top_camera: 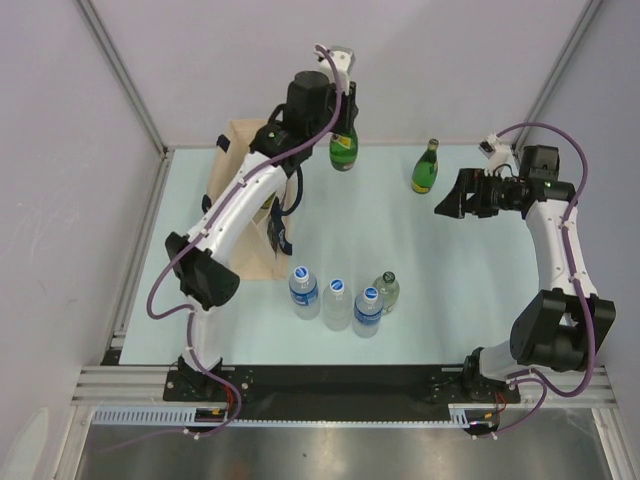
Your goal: Place the beverage into the canvas bag
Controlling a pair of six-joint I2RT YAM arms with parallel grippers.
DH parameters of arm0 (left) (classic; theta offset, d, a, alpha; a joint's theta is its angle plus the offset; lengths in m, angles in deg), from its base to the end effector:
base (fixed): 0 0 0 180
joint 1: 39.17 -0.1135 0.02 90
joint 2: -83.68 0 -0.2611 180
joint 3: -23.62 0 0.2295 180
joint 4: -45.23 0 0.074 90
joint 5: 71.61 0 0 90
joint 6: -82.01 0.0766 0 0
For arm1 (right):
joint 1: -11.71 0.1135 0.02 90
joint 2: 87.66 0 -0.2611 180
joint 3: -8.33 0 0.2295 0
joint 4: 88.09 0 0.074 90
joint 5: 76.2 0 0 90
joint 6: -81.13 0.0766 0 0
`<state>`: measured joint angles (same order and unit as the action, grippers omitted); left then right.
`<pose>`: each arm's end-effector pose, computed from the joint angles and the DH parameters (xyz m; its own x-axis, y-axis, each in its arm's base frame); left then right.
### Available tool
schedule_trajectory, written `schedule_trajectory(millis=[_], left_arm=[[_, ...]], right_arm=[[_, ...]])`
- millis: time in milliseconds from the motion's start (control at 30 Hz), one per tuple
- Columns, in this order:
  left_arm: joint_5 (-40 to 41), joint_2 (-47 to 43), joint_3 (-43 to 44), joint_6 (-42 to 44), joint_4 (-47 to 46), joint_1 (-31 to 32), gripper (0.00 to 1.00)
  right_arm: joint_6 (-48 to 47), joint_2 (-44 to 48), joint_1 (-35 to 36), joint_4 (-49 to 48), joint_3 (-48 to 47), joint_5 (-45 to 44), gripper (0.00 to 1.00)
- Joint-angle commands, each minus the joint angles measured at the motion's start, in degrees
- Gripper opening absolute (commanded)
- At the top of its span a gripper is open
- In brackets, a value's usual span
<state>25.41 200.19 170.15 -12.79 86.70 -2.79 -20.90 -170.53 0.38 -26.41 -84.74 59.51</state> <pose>0.3938 -0.2785 0.4322 -0.2005 0.0445 -0.9787 0.4772 0.8769 -0.0578 0.2979 -0.0038 0.3135 -0.6878 -0.0106 -0.7258 -0.4532 0.7873 0.4179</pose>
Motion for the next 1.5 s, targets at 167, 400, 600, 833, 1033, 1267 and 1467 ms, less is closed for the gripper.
schedule_trajectory(millis=[167, 400, 600, 833, 1033, 1267, 1467], left_arm=[[-1.6, -10.5, 6.8, -2.7, -3.7, -5.4, 0.00], [-1.2, -15.5, 6.9, -3.1, -2.7, -8.9, 0.00], [-0.6, -18.0, 6.7, -2.6, -1.6, -11.2, 0.00], [-0.9, -21.7, 2.0, -2.1, -0.9, -14.9, 0.00], [-1.3, -25.6, -5.7, -1.4, -1.9, -18.0, 0.00], [-0.5, -31.8, -21.1, -0.2, -7.8, -19.5, 0.00], [-0.7, -33.6, -31.9, -1.4, -12.1, -21.2, 0.00]], right_arm=[[0.8, -0.9, 1.8, 0.5, -3.9, -0.4, 1.00], [0.9, -1.7, 2.6, 0.7, -4.2, -0.5, 1.00], [1.0, -1.9, 2.9, 0.7, -3.9, -0.7, 1.00], [0.9, -2.1, 3.3, 0.8, -3.7, -1.1, 1.00], [0.6, -2.3, 3.8, 1.3, -3.7, -1.3, 1.00], [0.3, -2.6, 4.0, 1.6, -3.7, -1.6, 1.00], [0.1, -3.1, 4.0, 2.0, -3.7, -1.8, 1.00]])
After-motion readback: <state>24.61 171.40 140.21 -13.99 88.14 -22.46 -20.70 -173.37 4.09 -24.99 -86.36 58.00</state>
